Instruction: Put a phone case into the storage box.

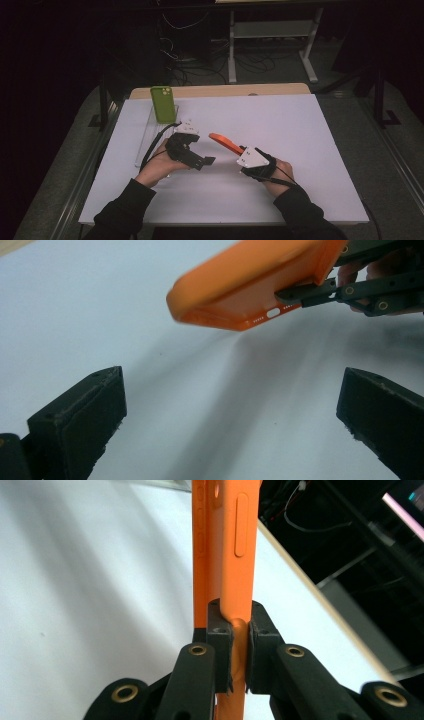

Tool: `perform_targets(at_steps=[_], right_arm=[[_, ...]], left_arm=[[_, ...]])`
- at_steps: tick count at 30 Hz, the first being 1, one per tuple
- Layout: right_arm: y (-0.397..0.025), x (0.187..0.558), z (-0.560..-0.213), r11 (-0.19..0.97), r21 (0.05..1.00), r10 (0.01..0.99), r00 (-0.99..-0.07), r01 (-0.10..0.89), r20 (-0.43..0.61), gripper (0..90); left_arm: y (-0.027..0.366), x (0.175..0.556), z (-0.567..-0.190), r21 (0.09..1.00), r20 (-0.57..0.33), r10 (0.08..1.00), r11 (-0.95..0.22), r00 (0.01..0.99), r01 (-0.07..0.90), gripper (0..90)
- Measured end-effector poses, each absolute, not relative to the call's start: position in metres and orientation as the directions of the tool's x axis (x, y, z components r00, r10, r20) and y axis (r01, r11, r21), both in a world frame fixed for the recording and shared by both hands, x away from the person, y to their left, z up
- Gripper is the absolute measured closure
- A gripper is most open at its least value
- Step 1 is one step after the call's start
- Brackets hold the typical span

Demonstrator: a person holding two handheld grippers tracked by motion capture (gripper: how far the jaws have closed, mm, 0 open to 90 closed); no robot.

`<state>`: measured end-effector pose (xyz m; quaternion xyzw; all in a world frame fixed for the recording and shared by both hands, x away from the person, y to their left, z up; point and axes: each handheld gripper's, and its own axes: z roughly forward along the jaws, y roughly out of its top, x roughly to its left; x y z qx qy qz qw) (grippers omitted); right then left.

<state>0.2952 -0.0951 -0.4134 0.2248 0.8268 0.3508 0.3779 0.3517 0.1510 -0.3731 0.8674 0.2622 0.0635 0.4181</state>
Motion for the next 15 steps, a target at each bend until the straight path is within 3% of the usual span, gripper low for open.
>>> perform_targets(at_steps=[7, 15], right_arm=[[-0.104, 0.302, -0.409, 0.490, 0.834, 0.735, -0.633, 0.252, -0.241, 81.8], [-0.117, 0.311, -0.407, 0.308, 0.868, 0.787, -0.618, 0.389, -0.002, 81.7]], left_arm=[[0.150, 0.351, -0.373, 0.759, -0.123, 0.529, -0.495, 0.840, 0.423, 0.0], [0.150, 0.353, -0.371, 0.780, -0.150, 0.550, -0.445, 0.821, 0.441, 0.0]])
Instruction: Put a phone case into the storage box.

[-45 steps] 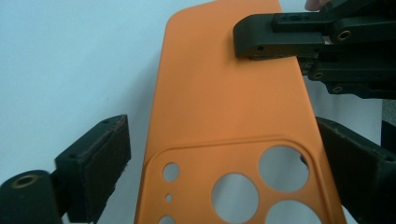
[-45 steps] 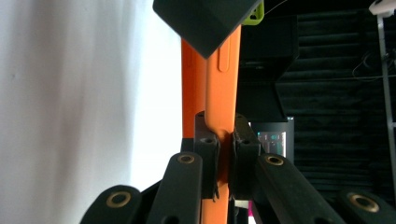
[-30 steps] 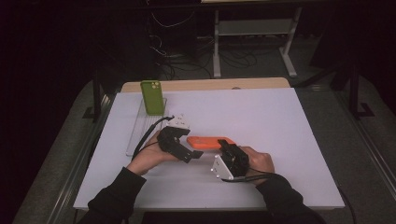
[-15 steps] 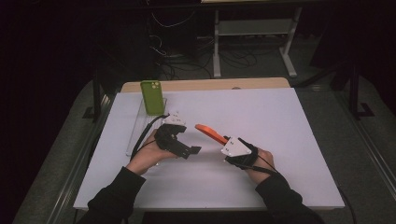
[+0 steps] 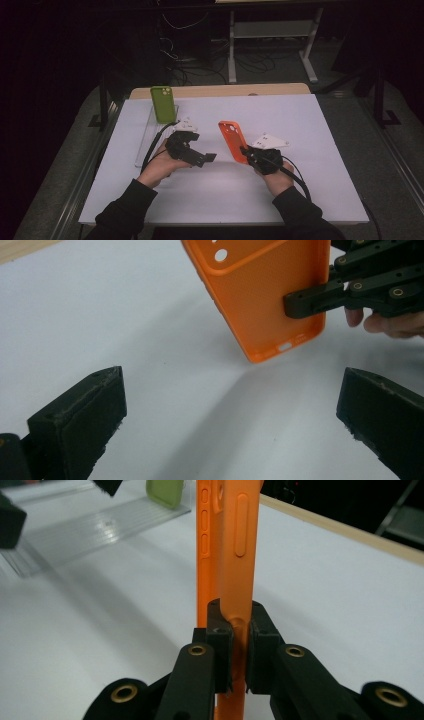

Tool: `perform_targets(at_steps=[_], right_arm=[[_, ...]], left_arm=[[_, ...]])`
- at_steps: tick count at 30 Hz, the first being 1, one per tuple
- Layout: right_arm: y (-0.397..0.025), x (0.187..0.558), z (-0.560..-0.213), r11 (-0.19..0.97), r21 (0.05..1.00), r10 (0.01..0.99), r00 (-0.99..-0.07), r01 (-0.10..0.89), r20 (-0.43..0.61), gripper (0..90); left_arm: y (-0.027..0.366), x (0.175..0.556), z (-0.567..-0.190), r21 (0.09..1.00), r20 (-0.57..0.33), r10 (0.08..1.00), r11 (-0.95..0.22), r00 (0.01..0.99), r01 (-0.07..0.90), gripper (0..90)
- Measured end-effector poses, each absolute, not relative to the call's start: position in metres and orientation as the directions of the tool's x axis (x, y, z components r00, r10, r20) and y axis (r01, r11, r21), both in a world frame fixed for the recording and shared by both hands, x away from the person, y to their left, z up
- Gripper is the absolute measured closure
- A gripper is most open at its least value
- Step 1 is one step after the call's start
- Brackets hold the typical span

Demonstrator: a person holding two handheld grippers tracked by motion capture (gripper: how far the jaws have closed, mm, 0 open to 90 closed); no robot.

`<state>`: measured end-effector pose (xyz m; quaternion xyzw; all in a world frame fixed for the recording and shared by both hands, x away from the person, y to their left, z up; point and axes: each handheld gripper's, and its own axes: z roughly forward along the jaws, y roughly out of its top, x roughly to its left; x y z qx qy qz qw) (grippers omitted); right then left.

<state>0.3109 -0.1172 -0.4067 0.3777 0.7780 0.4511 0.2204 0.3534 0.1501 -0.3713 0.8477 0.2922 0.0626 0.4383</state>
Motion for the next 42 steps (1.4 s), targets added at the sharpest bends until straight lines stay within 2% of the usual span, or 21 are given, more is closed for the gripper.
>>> perform_targets(at_steps=[7, 14, 25, 26, 40, 42], right_arm=[[-0.111, 0.308, -0.405, 0.252, 0.875, 0.796, -0.603, 0.413, 0.056, 81.7], [-0.099, 0.304, -0.406, 0.243, 0.873, 0.790, -0.609, 0.423, 0.075, 81.7], [-0.084, 0.299, -0.407, 0.246, 0.876, 0.780, -0.622, 0.415, 0.076, 81.7], [-0.083, 0.300, -0.408, 0.257, 0.877, 0.778, -0.625, 0.405, 0.061, 81.7], [-0.073, 0.295, -0.411, 0.282, 0.875, 0.764, -0.644, 0.393, 0.043, 81.3], [-0.073, 0.294, -0.412, 0.291, 0.873, 0.762, -0.646, 0.391, 0.035, 81.2]], left_arm=[[0.142, 0.356, -0.370, 0.802, -0.185, 0.582, -0.376, 0.791, 0.464, 0.0], [0.135, 0.358, -0.369, 0.828, -0.236, 0.571, -0.306, 0.786, 0.470, 0.0], [0.123, 0.361, -0.373, 0.845, -0.231, 0.569, -0.285, 0.789, 0.452, 0.0], [0.121, 0.359, -0.373, 0.840, -0.255, 0.571, -0.268, 0.780, 0.471, 0.0], [0.112, 0.360, -0.379, 0.848, -0.286, 0.598, -0.207, 0.749, 0.489, 0.0], [0.113, 0.359, -0.379, 0.855, -0.270, 0.610, -0.205, 0.745, 0.477, 4.2]])
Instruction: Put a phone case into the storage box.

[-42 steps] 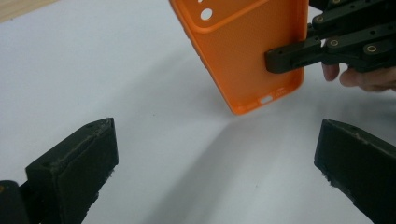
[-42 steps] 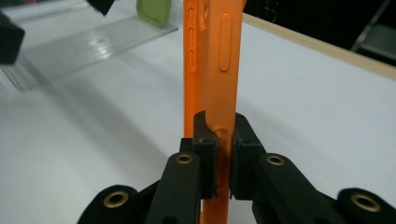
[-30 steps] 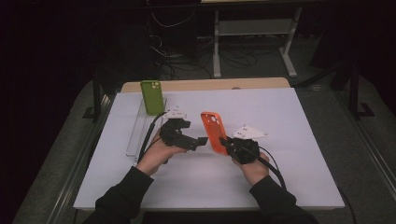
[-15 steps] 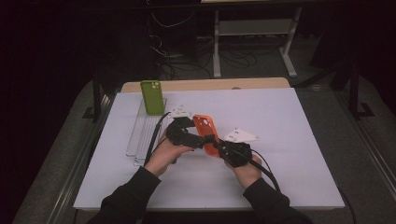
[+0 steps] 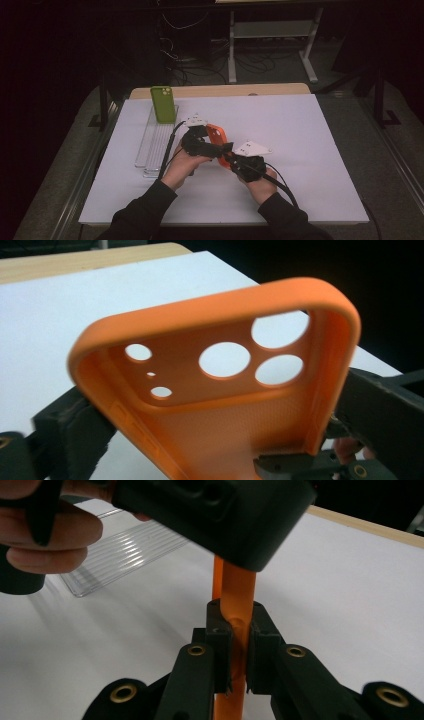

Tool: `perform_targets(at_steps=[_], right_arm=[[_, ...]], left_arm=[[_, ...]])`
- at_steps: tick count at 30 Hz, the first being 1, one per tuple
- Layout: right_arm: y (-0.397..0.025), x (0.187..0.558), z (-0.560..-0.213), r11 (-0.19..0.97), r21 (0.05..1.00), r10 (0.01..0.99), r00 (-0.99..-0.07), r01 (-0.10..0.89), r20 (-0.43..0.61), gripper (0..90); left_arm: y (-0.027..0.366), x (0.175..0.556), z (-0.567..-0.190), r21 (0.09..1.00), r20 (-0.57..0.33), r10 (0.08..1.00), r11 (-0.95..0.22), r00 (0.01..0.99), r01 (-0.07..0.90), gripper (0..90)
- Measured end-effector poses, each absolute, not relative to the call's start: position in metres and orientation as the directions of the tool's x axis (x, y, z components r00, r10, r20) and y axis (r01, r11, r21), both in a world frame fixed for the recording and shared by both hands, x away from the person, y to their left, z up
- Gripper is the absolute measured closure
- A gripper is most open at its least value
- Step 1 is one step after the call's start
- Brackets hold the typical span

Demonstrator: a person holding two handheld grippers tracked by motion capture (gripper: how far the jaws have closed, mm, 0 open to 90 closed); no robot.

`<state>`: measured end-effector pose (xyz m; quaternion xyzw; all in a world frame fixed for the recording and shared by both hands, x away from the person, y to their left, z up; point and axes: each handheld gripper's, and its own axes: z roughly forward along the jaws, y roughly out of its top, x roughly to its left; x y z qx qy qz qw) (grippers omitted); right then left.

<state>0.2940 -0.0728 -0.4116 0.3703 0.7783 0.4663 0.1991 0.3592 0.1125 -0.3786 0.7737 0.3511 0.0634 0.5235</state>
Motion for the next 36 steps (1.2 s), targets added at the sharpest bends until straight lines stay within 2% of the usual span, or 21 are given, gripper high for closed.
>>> perform_targets(at_steps=[4, 11, 17, 18, 21, 25, 30, 36], right_arm=[[-0.074, 0.294, -0.412, 0.293, 0.873, 0.765, -0.643, 0.391, 0.031, 81.2], [-0.074, 0.294, -0.412, 0.297, 0.871, 0.761, -0.648, 0.391, 0.032, 80.3], [-0.075, 0.296, -0.412, 0.305, 0.871, 0.750, -0.661, 0.386, 0.031, 75.5], [-0.075, 0.296, -0.412, 0.306, 0.870, 0.745, -0.666, 0.387, 0.034, 73.3], [-0.078, 0.297, -0.410, 0.306, 0.872, 0.731, -0.681, 0.383, 0.042, 57.8], [-0.089, 0.297, -0.406, 0.293, 0.867, 0.717, -0.693, 0.403, 0.080, 41.7], [-0.112, 0.299, -0.405, 0.290, 0.855, 0.730, -0.677, 0.431, 0.094, 29.5], [-0.134, 0.298, -0.411, 0.317, 0.839, 0.769, -0.637, 0.442, 0.045, 15.4]], left_arm=[[0.115, 0.360, -0.378, 0.857, -0.283, 0.607, -0.187, 0.743, 0.479, 9.5], [0.117, 0.359, -0.378, 0.857, -0.273, 0.601, -0.203, 0.751, 0.474, 12.0], [0.117, 0.359, -0.376, 0.855, -0.271, 0.600, -0.209, 0.753, 0.475, 13.6], [0.117, 0.360, -0.376, 0.856, -0.259, 0.603, -0.218, 0.755, 0.468, 13.8], [0.119, 0.360, -0.376, 0.858, -0.243, 0.610, -0.227, 0.754, 0.461, 14.1], [0.123, 0.363, -0.373, 0.865, -0.222, 0.619, -0.232, 0.754, 0.446, 14.3], [0.129, 0.369, -0.370, 0.865, -0.214, 0.629, -0.234, 0.747, 0.445, 14.4], [0.137, 0.379, -0.351, 0.872, -0.203, 0.643, -0.225, 0.739, 0.435, 14.4]])
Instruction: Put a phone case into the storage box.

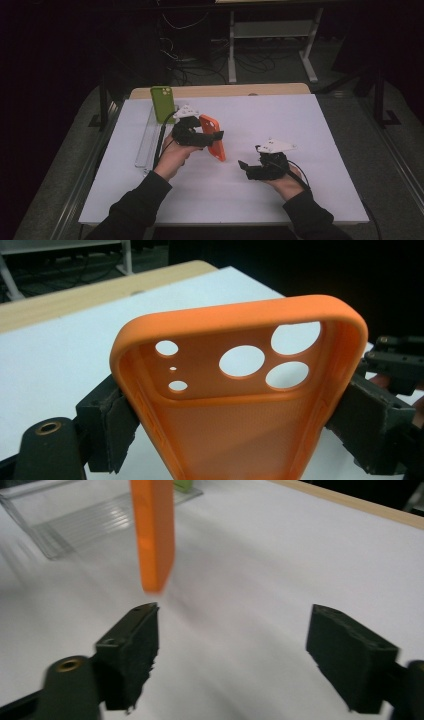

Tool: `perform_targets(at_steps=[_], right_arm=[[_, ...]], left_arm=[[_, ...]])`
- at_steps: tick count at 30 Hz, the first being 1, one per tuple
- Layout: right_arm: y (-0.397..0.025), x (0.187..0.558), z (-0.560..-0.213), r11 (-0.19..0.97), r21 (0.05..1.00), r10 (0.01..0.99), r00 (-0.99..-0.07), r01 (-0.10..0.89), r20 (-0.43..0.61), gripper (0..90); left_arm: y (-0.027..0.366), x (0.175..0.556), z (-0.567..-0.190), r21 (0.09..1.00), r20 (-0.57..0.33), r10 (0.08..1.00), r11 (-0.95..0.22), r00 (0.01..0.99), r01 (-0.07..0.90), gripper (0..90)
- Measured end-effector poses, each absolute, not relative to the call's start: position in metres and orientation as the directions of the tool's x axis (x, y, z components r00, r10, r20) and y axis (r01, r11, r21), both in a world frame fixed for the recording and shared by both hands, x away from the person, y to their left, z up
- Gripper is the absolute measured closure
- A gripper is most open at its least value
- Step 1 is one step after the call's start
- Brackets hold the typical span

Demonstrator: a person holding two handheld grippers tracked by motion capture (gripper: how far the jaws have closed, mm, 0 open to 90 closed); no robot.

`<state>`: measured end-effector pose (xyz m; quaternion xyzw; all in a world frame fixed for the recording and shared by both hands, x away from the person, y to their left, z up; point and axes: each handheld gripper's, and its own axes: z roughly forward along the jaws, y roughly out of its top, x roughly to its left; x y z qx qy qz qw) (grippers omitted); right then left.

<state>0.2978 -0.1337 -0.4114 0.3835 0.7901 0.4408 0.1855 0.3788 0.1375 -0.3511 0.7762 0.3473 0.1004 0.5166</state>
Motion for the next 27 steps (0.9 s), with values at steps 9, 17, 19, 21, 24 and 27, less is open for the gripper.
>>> perform_targets(at_steps=[9, 17, 19, 21, 24, 27], right_arm=[[-0.154, 0.288, -0.419, 0.357, 0.815, 0.730, -0.681, 0.457, 0.061, 0.0], [-0.179, 0.275, -0.430, 0.335, 0.816, 0.740, -0.667, 0.471, 0.081, 0.0], [-0.181, 0.273, -0.432, 0.341, 0.816, 0.740, -0.668, 0.467, 0.073, 0.0], [-0.183, 0.271, -0.433, 0.347, 0.814, 0.740, -0.669, 0.466, 0.068, 0.0], [-0.185, 0.270, -0.434, 0.342, 0.813, 0.744, -0.665, 0.472, 0.072, 0.0], [-0.185, 0.270, -0.434, 0.346, 0.811, 0.743, -0.665, 0.472, 0.070, 0.0]], left_arm=[[0.159, 0.395, -0.316, 0.887, -0.145, 0.687, -0.228, 0.712, 0.401, 14.5], [0.189, 0.410, -0.300, 0.895, -0.139, 0.736, -0.194, 0.663, 0.402, 14.7], [0.196, 0.413, -0.298, 0.897, -0.128, 0.750, -0.192, 0.649, 0.399, 14.8], [0.202, 0.415, -0.296, 0.901, -0.127, 0.765, -0.177, 0.631, 0.396, 14.8], [0.213, 0.420, -0.294, 0.904, -0.096, 0.798, -0.180, 0.595, 0.388, 14.9], [0.225, 0.427, -0.295, 0.907, -0.070, 0.836, -0.174, 0.545, 0.384, 14.9]])
